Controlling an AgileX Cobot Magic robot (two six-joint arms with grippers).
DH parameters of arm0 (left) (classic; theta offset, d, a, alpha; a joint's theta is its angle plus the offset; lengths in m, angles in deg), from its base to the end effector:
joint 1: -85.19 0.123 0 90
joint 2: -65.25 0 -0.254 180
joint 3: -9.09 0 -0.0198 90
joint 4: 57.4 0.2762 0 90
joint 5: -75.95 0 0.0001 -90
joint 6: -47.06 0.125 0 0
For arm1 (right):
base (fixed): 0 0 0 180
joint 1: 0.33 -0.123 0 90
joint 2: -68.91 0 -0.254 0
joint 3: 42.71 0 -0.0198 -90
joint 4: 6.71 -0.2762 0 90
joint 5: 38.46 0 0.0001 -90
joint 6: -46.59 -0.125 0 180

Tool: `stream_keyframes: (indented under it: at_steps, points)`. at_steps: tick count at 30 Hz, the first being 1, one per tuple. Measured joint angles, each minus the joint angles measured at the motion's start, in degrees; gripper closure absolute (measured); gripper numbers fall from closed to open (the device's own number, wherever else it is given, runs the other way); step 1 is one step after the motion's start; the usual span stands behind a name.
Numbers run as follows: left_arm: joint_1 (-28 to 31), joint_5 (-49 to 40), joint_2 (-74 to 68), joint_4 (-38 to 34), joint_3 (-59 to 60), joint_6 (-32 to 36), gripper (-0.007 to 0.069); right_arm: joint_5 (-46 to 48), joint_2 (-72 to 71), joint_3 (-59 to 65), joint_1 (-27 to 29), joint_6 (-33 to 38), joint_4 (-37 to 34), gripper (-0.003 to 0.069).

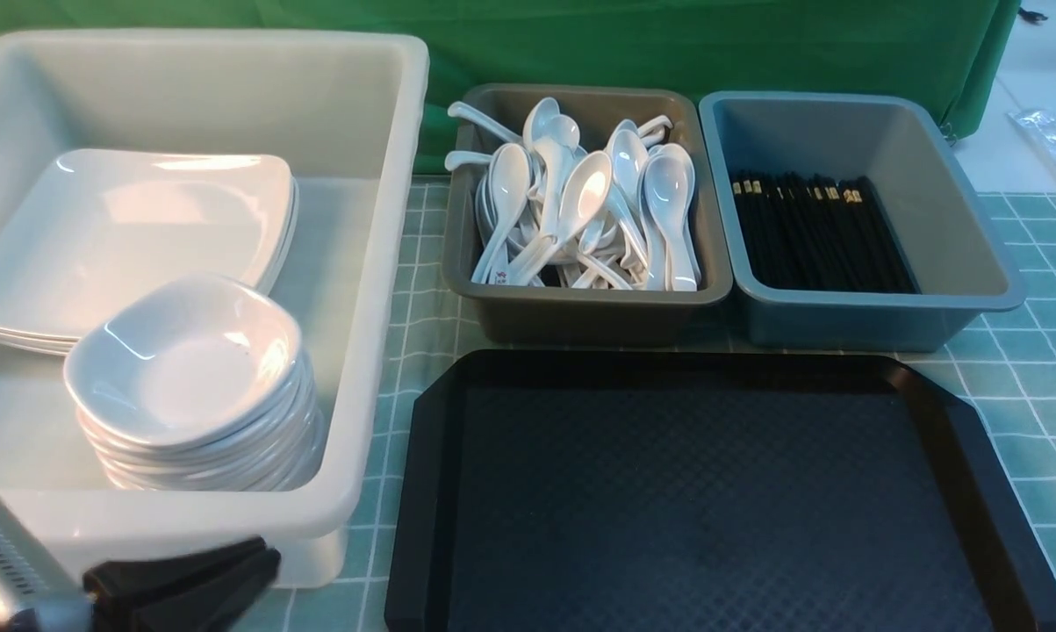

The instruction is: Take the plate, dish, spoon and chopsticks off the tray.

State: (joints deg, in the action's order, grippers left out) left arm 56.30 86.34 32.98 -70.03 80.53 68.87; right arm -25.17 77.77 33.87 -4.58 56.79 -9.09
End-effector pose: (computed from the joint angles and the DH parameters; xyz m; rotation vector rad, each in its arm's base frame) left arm 0.1625 -0.0841 0.2045 0.5081 1.5571 -0.2289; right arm 0.1458 0.0120 0.1848 -0.1891 1.7127 -0.0387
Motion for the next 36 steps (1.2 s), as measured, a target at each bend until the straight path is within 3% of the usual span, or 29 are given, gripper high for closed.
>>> stream_keyframes:
  at_steps: [4,6,9,12,36]
  points:
    - [16.6,2.3,11.2,0.6,4.7,-5.0,0.0610,0.0,0.0,0.0,0.0,0.0,0.0,0.0624]
    - [24.6,-4.5,17.0,1.7,4.9,-7.1,0.0610,0.0,0.0,0.0,0.0,0.0,0.0,0.0624]
    - [30.1,-20.1,22.8,2.5,5.2,-9.0,0.0610,0.1,0.0,0.0,0.0,0.0,0.0,0.0613]
    - [30.8,-24.9,23.4,2.5,5.2,-11.1,0.0610,0.1,0.0,0.0,0.0,0.0,0.0,0.0600]
    - [30.8,-24.0,23.4,2.6,5.2,-12.0,0.0610,0.1,0.0,0.0,0.0,0.0,0.0,0.0545]
